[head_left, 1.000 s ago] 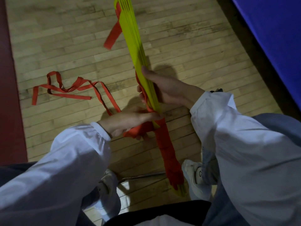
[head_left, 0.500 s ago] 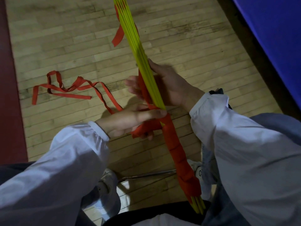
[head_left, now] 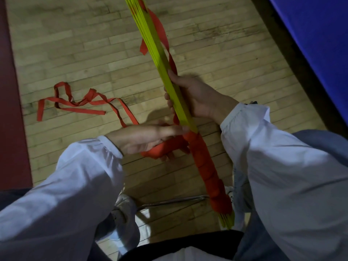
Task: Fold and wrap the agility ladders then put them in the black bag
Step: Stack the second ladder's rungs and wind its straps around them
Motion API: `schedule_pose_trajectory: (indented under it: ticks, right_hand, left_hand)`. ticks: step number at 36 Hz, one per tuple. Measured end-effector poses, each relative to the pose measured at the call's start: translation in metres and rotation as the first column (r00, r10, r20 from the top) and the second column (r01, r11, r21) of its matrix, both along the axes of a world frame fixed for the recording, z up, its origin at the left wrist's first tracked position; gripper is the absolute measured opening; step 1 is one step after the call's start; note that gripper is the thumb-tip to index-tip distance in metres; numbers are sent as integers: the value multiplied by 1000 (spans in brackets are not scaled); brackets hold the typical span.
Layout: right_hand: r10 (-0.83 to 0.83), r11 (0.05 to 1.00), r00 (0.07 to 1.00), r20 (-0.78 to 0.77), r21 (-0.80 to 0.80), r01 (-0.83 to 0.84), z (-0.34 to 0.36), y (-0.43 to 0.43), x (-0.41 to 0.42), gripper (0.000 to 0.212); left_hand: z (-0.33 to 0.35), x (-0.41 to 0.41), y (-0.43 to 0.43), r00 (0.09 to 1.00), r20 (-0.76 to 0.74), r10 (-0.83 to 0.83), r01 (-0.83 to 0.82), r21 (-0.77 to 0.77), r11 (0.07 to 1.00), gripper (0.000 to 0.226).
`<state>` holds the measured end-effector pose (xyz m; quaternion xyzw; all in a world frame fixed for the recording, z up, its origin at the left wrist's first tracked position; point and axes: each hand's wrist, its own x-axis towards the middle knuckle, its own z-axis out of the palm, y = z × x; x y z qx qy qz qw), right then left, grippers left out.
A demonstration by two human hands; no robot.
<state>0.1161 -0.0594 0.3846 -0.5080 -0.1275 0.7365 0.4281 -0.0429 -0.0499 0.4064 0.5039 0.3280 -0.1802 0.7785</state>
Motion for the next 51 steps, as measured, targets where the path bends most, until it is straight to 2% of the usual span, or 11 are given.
schedule_pose_trajectory:
  ticks: [5,8,11,13,16,28,31,34,38,43,51]
  right_hand:
    - [-8,1000,992,127,19,5,-3,0,-1,33]
    - [-10,999,973,232,54,-2,-6,1,-3,32]
    - [-42,996,952,304,91,15,-9,2,-5,30]
    - [-64,994,942,330,109,30,-11,2,-6,27]
    - [-75,992,929,362,120,33,-13,2,-8,25]
    - [-68,988,913,403,156,4,-13,-2,-7,24]
    - [-57,988,958,281,155,13,-5,-1,-5,34]
    - [-38,990,999,-22,138,41,4,-1,-2,56]
    - [-36,994,919,-393,83,74,4,-3,-1,59]
    - [31,988,890,-456,149,42,10,-7,-2,42]
    - [37,991,885,-464,134,28,7,-5,-1,38]
  left_hand:
    - [-6,0,3,1000,-5,15,-15,-14,1000,22]
    - [-7,3,2,999,-21,50,-50,-1,999,49]
    - [-7,3,1,999,-26,40,-40,31,999,58]
    - [-7,1,1,998,-31,53,-50,73,996,51]
    - [-10,0,1,998,-29,50,-46,121,992,20]
    - [-16,-2,-1,999,11,36,-38,231,972,11]
    - [-14,-3,0,997,59,58,-71,233,970,15]
    - [-8,-3,-1,990,120,75,-99,209,973,15]
    - [-4,-2,-2,977,198,73,-105,156,982,27]
    - [-6,-3,1,956,262,131,-151,61,987,15]
    - [-10,-3,3,959,250,133,-131,-27,991,13]
